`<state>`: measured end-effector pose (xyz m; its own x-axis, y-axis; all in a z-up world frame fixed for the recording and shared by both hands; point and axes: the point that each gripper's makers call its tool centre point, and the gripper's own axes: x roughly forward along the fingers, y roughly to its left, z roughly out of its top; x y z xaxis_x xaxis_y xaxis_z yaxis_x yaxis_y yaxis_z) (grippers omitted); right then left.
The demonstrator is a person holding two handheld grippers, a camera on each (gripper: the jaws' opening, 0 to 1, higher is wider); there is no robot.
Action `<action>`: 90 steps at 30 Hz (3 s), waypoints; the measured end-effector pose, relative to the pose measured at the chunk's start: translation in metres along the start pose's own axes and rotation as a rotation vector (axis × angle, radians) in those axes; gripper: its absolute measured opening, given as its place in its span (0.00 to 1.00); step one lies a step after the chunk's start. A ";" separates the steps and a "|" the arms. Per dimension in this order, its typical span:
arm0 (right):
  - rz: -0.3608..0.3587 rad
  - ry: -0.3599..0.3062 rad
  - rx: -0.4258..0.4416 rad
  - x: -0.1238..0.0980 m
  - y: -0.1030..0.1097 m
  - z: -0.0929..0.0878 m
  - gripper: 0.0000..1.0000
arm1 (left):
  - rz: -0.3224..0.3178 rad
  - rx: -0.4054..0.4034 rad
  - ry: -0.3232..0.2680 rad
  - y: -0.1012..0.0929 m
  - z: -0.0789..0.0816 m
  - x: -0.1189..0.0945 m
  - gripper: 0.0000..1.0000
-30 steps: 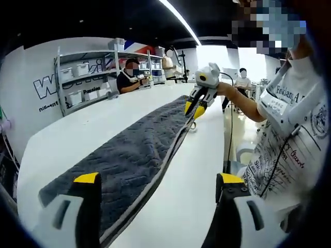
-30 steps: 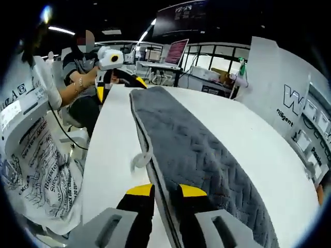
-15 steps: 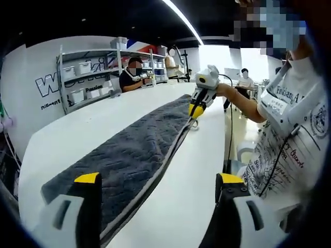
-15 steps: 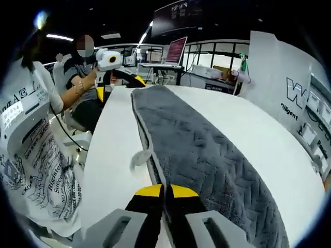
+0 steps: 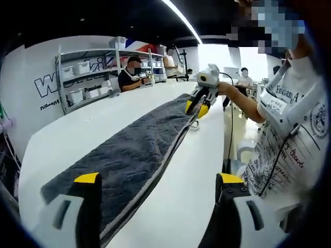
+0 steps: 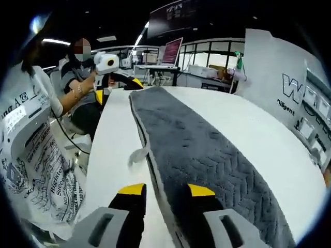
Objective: Fold the towel on the table until its edges align and the towel forms a compact rectangular stack.
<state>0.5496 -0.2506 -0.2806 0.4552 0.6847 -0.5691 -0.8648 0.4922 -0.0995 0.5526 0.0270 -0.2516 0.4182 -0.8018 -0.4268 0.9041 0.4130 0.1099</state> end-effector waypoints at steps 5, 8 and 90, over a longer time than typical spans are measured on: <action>-0.150 -0.093 0.167 -0.037 -0.036 -0.003 0.63 | -0.008 -0.005 -0.029 0.000 0.005 -0.001 0.96; -0.247 -0.060 0.180 -0.062 -0.054 -0.021 0.74 | -0.004 -0.006 -0.034 0.001 0.006 -0.001 0.96; -0.554 0.002 0.413 -0.155 -0.169 -0.030 0.05 | 0.045 -0.065 -0.088 0.001 -0.019 -0.026 0.99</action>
<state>0.6193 -0.4560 -0.1997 0.8059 0.2721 -0.5259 -0.3531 0.9338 -0.0578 0.5412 0.0560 -0.2573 0.4672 -0.8154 -0.3418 0.8777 0.4745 0.0679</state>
